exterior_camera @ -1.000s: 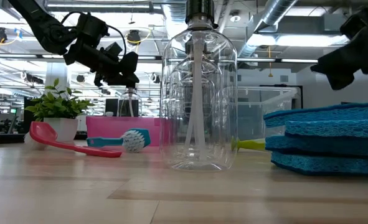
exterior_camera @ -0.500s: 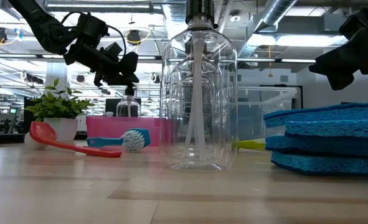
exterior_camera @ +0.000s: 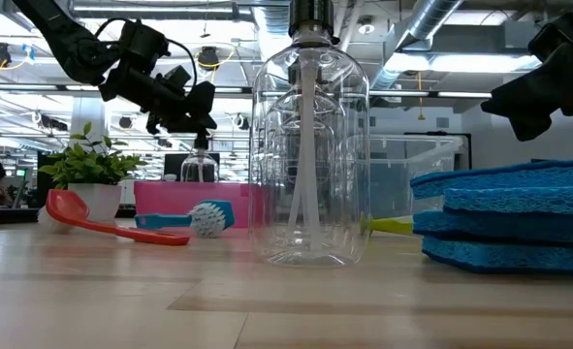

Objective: Pick & Place Kitchen Sink Supplies
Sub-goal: Put the spray bottle into the pink bin

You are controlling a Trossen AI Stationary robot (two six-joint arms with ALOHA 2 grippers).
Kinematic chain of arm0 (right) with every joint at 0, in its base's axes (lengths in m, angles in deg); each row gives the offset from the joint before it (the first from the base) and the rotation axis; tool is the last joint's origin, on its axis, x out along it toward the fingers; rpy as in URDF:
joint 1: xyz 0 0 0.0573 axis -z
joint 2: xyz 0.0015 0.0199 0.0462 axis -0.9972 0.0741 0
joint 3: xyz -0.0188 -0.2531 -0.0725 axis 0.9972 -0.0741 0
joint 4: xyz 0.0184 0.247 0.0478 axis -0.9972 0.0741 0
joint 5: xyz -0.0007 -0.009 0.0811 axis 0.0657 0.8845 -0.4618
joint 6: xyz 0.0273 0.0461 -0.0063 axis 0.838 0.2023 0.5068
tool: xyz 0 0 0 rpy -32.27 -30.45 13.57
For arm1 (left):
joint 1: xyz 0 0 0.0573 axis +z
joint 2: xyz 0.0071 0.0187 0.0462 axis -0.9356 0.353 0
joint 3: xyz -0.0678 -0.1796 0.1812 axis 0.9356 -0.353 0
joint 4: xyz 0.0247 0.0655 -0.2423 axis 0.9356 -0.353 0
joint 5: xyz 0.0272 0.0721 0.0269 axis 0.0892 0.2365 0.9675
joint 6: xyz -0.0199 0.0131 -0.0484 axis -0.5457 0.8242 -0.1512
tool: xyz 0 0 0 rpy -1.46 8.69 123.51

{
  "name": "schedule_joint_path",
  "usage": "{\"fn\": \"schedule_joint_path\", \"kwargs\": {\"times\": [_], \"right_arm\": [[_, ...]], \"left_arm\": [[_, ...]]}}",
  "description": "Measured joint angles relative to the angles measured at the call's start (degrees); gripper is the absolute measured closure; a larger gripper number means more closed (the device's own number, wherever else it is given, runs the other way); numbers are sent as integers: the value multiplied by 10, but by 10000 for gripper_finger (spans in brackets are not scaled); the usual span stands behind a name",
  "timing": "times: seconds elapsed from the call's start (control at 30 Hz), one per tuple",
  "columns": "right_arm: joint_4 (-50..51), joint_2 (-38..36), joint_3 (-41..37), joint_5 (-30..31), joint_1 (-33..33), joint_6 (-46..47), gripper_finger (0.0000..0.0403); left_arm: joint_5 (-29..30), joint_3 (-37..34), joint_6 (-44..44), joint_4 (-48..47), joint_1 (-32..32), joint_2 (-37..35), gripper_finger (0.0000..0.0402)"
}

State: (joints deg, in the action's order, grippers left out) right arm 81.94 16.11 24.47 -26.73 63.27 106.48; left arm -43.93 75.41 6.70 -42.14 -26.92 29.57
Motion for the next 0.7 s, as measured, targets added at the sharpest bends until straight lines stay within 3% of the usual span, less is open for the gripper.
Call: {"fn": "schedule_joint_path", "kwargs": {"times": [0.43, 0.7], "right_arm": [[0, 0, 0, 0, 0, 0, 284], [0, 0, 0, 0, 0, 0, 284]], "left_arm": [[-9, 0, 23, -16, 0, 0, 164], [-9, 0, 47, -22, 0, 0, 141]]}}
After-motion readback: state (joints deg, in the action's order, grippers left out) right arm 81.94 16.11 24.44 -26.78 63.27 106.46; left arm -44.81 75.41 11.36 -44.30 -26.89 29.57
